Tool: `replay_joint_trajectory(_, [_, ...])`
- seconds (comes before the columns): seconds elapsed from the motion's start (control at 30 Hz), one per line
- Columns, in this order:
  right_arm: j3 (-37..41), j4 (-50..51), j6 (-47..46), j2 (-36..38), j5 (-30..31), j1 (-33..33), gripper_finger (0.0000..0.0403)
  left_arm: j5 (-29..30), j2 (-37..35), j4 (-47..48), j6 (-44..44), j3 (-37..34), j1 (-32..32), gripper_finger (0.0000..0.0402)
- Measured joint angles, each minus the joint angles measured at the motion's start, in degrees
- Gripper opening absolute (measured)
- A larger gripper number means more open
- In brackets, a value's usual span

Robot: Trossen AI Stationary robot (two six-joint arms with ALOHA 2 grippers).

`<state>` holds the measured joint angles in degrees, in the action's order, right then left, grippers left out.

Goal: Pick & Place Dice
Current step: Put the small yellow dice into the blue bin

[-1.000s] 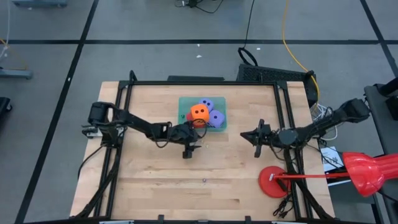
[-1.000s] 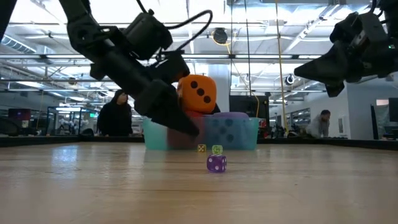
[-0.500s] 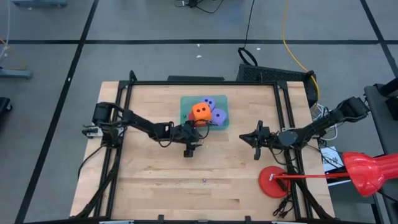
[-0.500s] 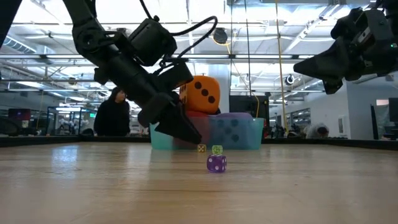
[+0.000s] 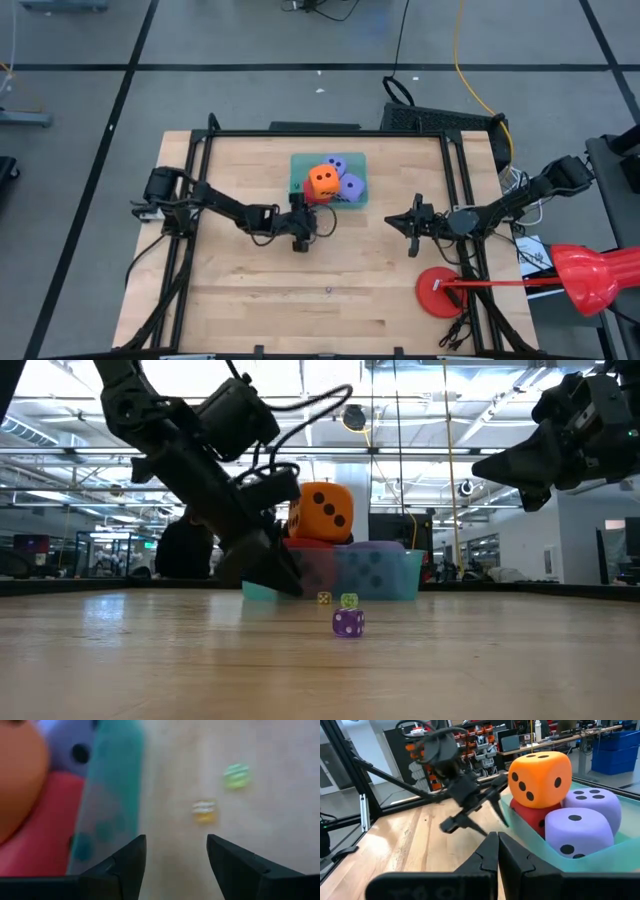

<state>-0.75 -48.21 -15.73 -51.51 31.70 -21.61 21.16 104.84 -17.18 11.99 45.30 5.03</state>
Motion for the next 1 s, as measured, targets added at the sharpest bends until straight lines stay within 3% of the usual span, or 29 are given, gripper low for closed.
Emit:
replay_joint_trajectory(0.27, [-0.02, -0.01, -0.04, 0.00, 0.00, 0.00, 0.0004, 0.75, 0.00, 2.08, -5.03, -0.02, -5.30, 0.0219])
replay_joint_trajectory(0.6, [-0.02, 0.00, -0.02, 0.00, -0.04, 0.00, 0.0004, -16.79, -0.37, 0.13, 1.05, -0.01, -4.42, 0.0218])
replay_joint_trajectory(0.9, [-0.02, -0.52, 0.11, 0.02, -0.02, 0.00, 0.0004, -15.16, 0.20, 2.09, -0.28, 2.97, -3.75, 0.0218])
replay_joint_trajectory(1.0, [-0.02, -0.61, 0.11, 0.00, 0.00, 0.00, 0.0004, -17.91, 0.20, 2.12, -0.24, 3.28, -4.91, 0.0218])
